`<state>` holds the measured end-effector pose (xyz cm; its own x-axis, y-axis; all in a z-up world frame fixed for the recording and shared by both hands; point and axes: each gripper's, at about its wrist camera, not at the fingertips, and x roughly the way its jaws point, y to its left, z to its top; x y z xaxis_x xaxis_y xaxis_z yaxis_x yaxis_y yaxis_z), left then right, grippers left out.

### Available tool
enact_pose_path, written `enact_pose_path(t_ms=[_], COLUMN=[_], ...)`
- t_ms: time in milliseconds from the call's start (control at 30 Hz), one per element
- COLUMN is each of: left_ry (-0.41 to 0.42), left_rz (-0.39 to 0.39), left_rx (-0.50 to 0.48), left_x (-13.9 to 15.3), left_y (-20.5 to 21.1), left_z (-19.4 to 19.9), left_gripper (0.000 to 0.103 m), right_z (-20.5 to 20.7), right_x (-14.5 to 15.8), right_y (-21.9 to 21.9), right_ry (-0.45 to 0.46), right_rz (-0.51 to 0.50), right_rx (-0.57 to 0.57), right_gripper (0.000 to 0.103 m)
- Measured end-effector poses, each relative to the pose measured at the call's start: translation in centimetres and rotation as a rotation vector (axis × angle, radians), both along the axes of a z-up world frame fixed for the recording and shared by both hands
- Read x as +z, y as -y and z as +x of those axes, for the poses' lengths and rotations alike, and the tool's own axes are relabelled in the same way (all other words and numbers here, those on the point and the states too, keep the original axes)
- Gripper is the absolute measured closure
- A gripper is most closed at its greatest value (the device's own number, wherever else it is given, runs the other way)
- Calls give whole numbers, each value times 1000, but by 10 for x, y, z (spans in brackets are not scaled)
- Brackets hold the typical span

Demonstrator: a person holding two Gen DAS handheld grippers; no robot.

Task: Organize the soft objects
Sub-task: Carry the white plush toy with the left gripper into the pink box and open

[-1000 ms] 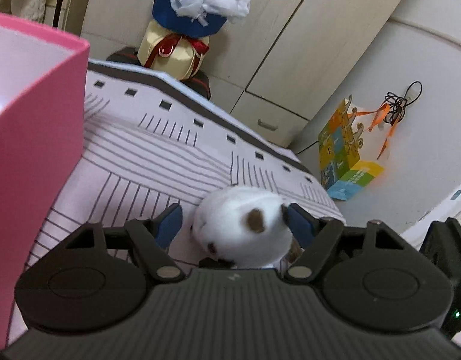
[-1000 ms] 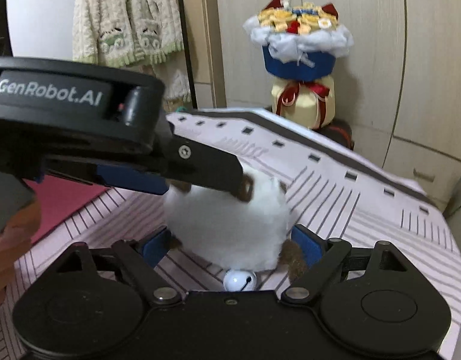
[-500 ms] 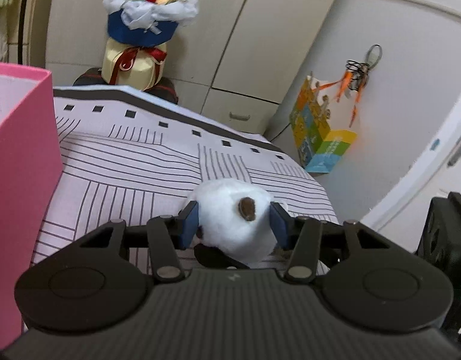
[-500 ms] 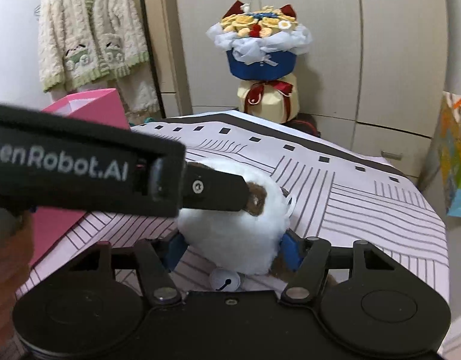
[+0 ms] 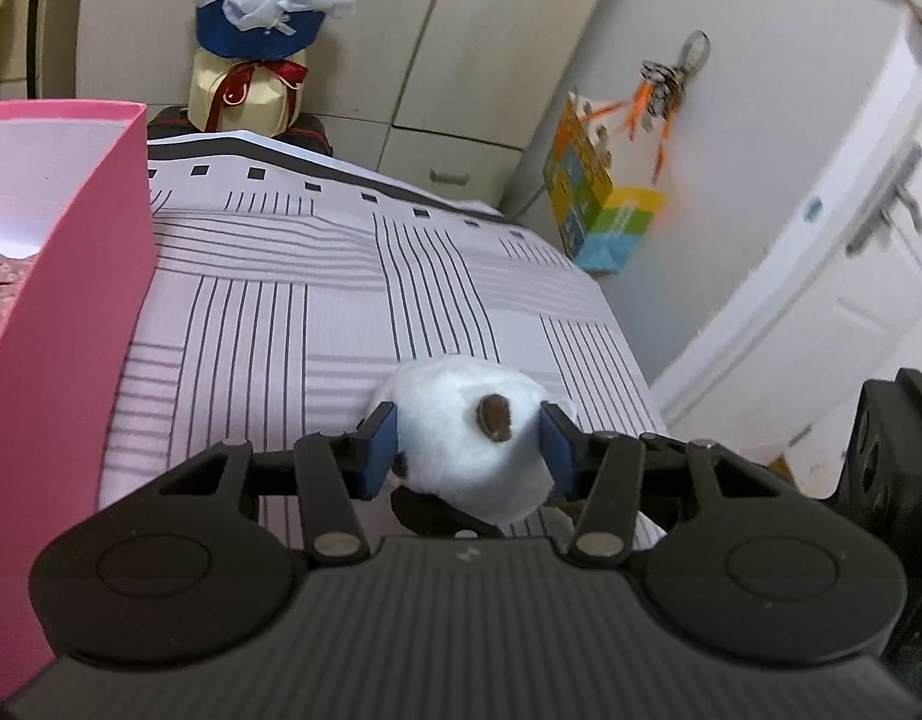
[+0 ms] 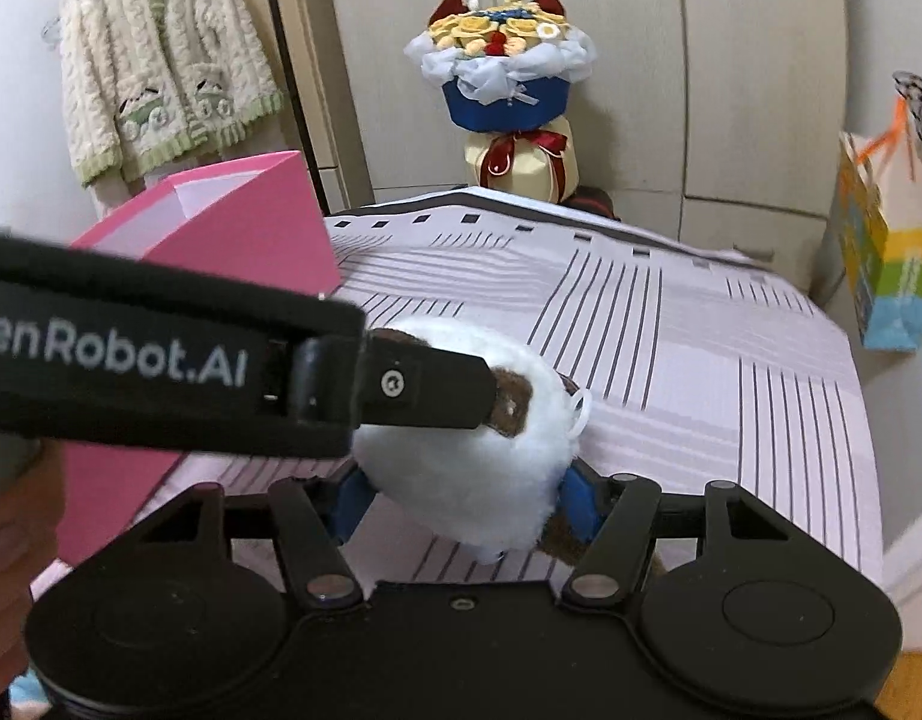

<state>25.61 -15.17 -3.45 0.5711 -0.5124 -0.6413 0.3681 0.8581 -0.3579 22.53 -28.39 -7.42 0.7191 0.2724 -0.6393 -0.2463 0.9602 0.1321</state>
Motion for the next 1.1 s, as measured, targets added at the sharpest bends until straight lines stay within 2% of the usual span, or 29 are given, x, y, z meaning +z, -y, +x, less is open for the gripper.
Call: enact_pose_path(t_ms=[233,400,633,767,1100], left_ry=[-76,-96,-68,-56,14], left_rz=[5,14,34,13,25], left_rx=[-65,-91,-121,-133,-141], left_x=[5,4,15,25,42], left_y=[-18,-29,-46,-63,-108], left_z=[-37,-65,-104,-126,-173], left_gripper=[53,54,54,54,54], right_z=[-49,-77,-107,-127,-168], right_x=[3,6,17,30,48], right_y=[-15,-26,-43,-54,-88], right_ry=[-29,-69,-103,-82,-30], right_rz=[4,-16,-18,-33,-28], right_rx=[-31,-32,-30,-7,47], right_gripper=[34,34,33,32,33])
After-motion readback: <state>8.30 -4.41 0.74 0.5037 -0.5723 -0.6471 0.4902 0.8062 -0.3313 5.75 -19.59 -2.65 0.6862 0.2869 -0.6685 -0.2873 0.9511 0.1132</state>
